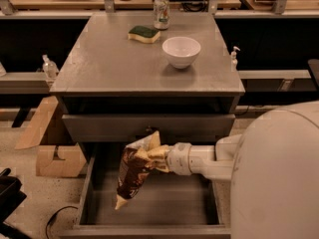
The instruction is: Place brown chip bag into middle drawer
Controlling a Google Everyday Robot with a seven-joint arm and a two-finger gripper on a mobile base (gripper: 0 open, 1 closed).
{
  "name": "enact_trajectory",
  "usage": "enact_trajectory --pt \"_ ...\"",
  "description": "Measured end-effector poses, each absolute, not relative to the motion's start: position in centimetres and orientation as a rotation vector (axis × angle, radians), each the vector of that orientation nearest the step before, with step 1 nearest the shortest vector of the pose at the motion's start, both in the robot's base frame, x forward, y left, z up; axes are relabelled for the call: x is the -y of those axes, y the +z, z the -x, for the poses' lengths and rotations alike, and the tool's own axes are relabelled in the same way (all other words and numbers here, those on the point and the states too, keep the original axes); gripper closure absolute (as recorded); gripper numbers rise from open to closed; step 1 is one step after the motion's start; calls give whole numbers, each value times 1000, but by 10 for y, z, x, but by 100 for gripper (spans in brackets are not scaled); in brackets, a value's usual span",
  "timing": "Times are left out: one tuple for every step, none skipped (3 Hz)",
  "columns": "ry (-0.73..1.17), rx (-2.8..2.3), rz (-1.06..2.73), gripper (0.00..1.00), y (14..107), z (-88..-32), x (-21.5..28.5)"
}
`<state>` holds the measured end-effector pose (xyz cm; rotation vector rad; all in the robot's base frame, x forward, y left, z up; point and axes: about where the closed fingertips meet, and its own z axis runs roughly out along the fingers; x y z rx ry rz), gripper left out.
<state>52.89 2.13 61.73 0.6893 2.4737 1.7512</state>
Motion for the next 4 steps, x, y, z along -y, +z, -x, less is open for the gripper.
enact_trajectory --pt "1754 -2476 -684 60 617 -529 -23" --pt "1758 -2479 -677 29 618 -528 -26" --pt "1760 -2480 -673 6 618 -528 -28" --pt "1762 -2482 -670 0 618 -528 -30"
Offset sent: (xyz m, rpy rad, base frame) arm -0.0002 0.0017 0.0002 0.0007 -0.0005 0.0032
